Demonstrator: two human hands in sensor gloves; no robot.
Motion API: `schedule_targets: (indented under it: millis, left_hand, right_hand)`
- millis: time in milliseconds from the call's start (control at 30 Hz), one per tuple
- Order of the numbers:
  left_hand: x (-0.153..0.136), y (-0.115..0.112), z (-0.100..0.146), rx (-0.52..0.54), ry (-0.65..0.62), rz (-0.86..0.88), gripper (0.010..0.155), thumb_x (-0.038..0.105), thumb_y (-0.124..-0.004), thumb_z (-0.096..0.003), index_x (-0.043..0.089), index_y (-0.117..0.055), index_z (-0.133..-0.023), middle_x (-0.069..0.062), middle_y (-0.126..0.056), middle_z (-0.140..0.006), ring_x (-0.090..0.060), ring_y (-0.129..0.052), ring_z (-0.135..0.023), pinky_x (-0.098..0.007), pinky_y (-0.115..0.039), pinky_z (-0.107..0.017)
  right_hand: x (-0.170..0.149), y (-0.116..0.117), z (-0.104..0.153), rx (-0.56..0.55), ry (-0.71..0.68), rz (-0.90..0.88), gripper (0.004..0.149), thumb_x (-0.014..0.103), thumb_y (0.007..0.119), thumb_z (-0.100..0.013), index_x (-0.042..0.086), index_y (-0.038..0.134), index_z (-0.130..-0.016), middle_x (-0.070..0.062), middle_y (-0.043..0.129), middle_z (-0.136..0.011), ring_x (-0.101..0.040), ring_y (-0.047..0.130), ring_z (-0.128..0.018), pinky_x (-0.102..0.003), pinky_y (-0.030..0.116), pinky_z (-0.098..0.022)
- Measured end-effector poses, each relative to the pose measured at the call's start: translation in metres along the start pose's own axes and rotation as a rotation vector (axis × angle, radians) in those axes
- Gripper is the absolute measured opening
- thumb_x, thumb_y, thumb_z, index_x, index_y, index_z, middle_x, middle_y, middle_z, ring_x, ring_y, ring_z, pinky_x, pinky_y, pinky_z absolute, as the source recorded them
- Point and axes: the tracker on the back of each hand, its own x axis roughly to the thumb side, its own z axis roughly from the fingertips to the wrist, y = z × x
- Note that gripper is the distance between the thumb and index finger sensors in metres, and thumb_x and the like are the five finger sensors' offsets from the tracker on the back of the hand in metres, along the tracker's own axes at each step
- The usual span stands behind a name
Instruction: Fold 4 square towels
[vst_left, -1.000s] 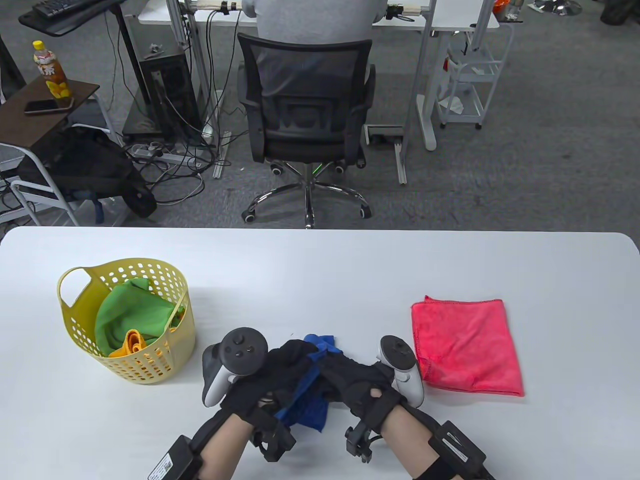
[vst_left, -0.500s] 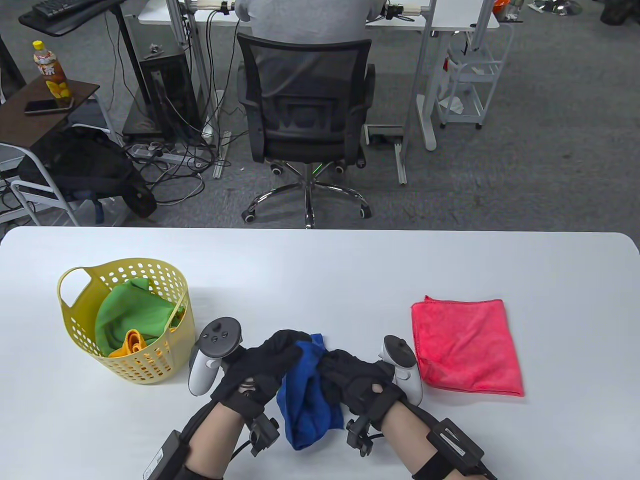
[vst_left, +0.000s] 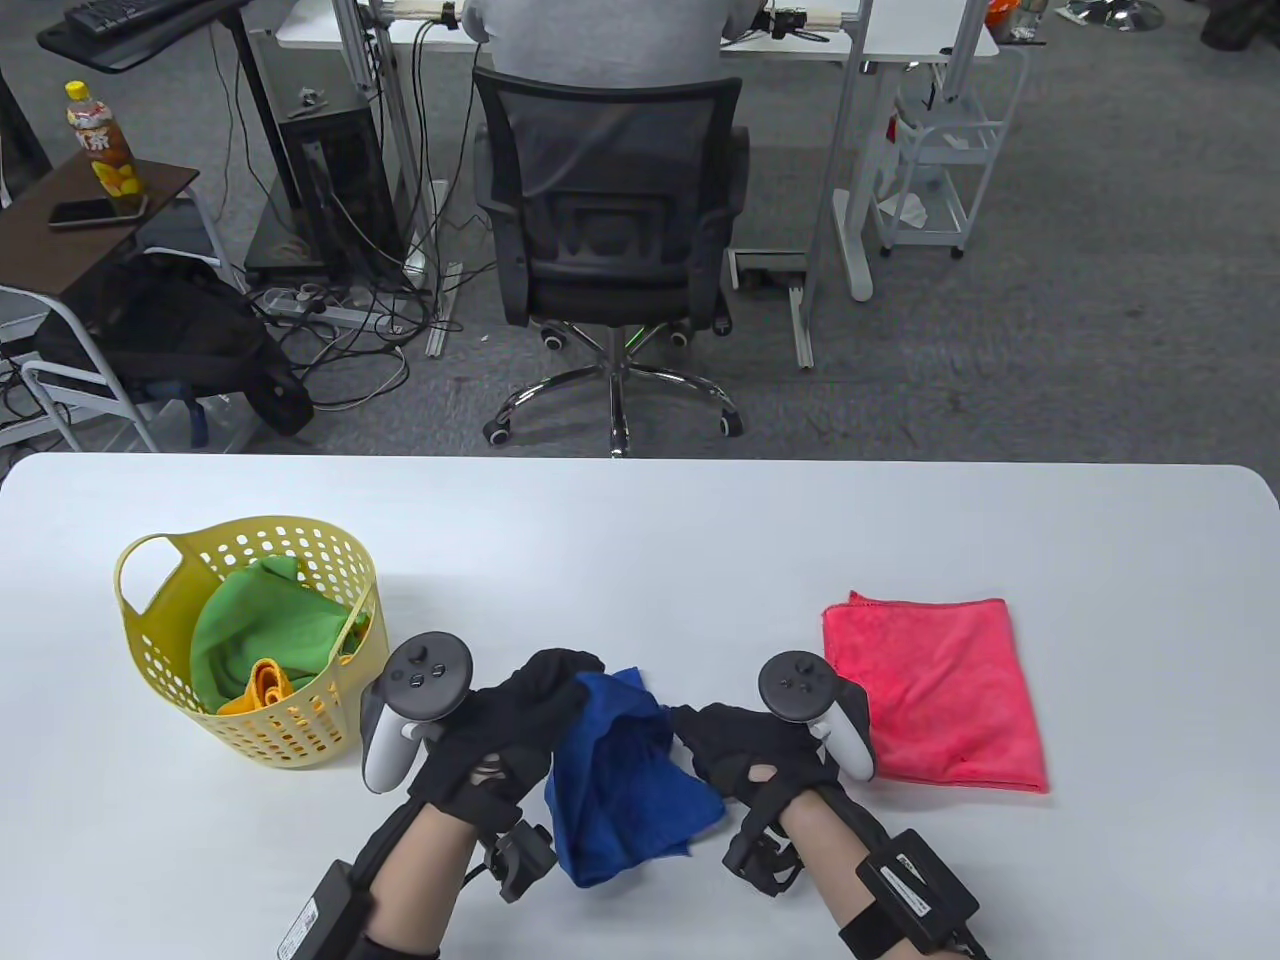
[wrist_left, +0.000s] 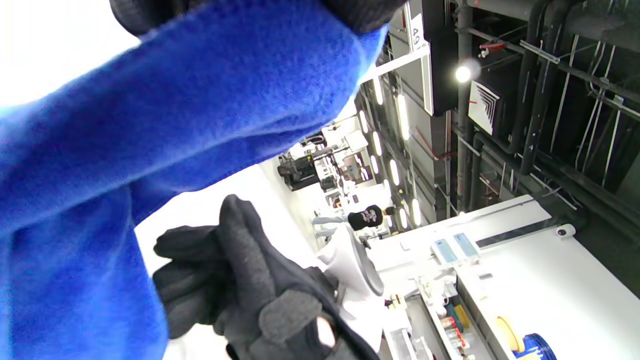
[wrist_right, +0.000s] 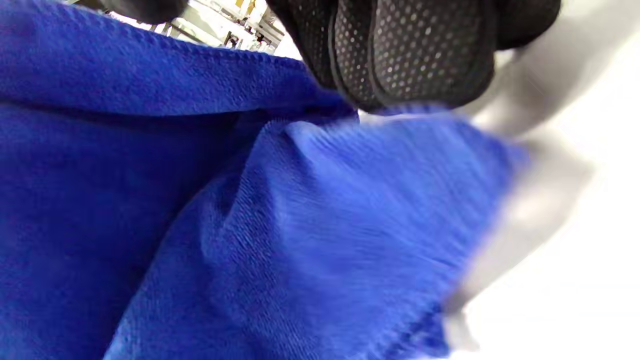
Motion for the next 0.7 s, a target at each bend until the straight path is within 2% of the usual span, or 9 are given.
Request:
schedule_targets:
  millis: [100, 133, 200, 233, 333, 433, 533, 633, 700]
  left_hand:
    - [0.001, -0.001, 0.000, 0.000, -0.001, -0.015, 0.043, 0.034, -0.064, -0.0594, 0.024, -0.064, -0.101, 0.004, -0.089, -0.082, -0.027, -0.095, -0.088, -0.056, -0.061, -0.081]
    - [0.001, -0.001, 0.000, 0.004, -0.001, -0.019, 0.043, 0.034, -0.064, -0.0593, 0.024, -0.065, -0.101, 0.004, -0.089, -0.082, -0.027, -0.095, -0.088, -0.056, -0.061, -0.081]
    - [0.001, 0.001, 0.001, 0.020, 0.000, -0.032, 0.043, 0.034, -0.064, -0.0592, 0.024, -0.065, -0.101, 0.004, -0.090, -0.082, -0.027, -0.095, -0.087, -0.056, -0.061, -0.081]
    - [0.001, 0.002, 0.001, 0.031, 0.001, -0.040, 0.043, 0.034, -0.064, -0.0591, 0.024, -0.065, -0.101, 0.004, -0.090, -0.082, -0.027, -0.095, -0.087, -0.056, -0.061, -0.081]
    - [0.000, 0.005, 0.002, 0.050, 0.004, -0.049, 0.043, 0.034, -0.065, -0.0590, 0.024, -0.066, -0.101, 0.004, -0.090, -0.081, -0.027, -0.095, -0.087, -0.056, -0.061, -0.081]
    - [-0.002, 0.006, 0.001, 0.053, 0.010, -0.046, 0.043, 0.034, -0.065, -0.0590, 0.024, -0.066, -0.101, 0.004, -0.090, -0.082, -0.027, -0.095, -0.087, -0.056, -0.061, -0.081]
    - [-0.002, 0.006, 0.001, 0.059, 0.014, -0.050, 0.043, 0.034, -0.065, -0.0590, 0.024, -0.066, -0.101, 0.005, -0.091, -0.082, -0.026, -0.095, -0.087, -0.056, -0.061, -0.081]
    - [0.004, 0.016, 0.007, 0.133, 0.003, -0.078, 0.043, 0.034, -0.066, -0.0578, 0.023, -0.068, -0.100, 0.004, -0.092, -0.080, -0.026, -0.097, -0.086, -0.056, -0.061, -0.081]
    - [0.010, 0.029, 0.016, 0.208, -0.020, -0.095, 0.044, 0.034, -0.066, -0.0571, 0.023, -0.069, -0.099, 0.004, -0.093, -0.079, -0.026, -0.097, -0.085, -0.056, -0.061, -0.081]
  right_hand:
    - [0.004, 0.001, 0.002, 0.134, 0.083, 0.089, 0.077, 0.056, 0.068, -0.055, -0.008, 0.071, -0.098, -0.031, 0.085, -0.076, -0.039, 0.087, -0.049, -0.064, 0.062, -0.057]
    - [0.007, 0.000, 0.003, 0.134, 0.098, 0.140, 0.075, 0.054, 0.070, -0.055, -0.006, 0.068, -0.100, -0.032, 0.082, -0.079, -0.040, 0.086, -0.053, -0.065, 0.061, -0.058]
    - [0.014, -0.003, 0.007, 0.024, 0.136, 0.337, 0.068, 0.046, 0.079, -0.054, -0.006, 0.074, -0.097, -0.034, 0.082, -0.079, -0.042, 0.085, -0.054, -0.068, 0.060, -0.058]
    - [0.018, -0.003, 0.009, -0.020, 0.151, 0.504, 0.064, 0.044, 0.081, -0.054, -0.005, 0.078, -0.095, -0.034, 0.082, -0.081, -0.043, 0.084, -0.056, -0.069, 0.059, -0.058]
    - [0.024, 0.009, 0.011, 0.018, 0.190, 0.753, 0.064, 0.046, 0.085, -0.051, -0.001, 0.081, -0.094, -0.034, 0.077, -0.087, -0.043, 0.081, -0.063, -0.071, 0.053, -0.061]
    - [0.024, 0.034, 0.006, 0.117, 0.134, 0.745, 0.069, 0.045, 0.090, -0.048, -0.003, 0.075, -0.096, -0.036, 0.072, -0.089, -0.044, 0.076, -0.066, -0.072, 0.050, -0.062]
    - [0.031, 0.048, 0.006, 0.007, 0.085, 0.899, 0.047, 0.028, 0.089, -0.051, 0.000, 0.082, -0.087, -0.031, 0.079, -0.083, -0.040, 0.080, -0.061, -0.071, 0.052, -0.062]
    - [0.037, 0.028, 0.010, 0.016, 0.065, 0.764, 0.042, 0.028, 0.085, -0.052, 0.008, 0.083, -0.088, -0.029, 0.083, -0.085, -0.039, 0.086, -0.065, -0.073, 0.052, -0.062]
    - [0.044, -0.004, 0.020, -0.094, 0.016, 0.597, 0.041, 0.025, 0.080, -0.054, 0.006, 0.079, -0.090, -0.033, 0.084, -0.091, -0.047, 0.090, -0.072, -0.075, 0.056, -0.060]
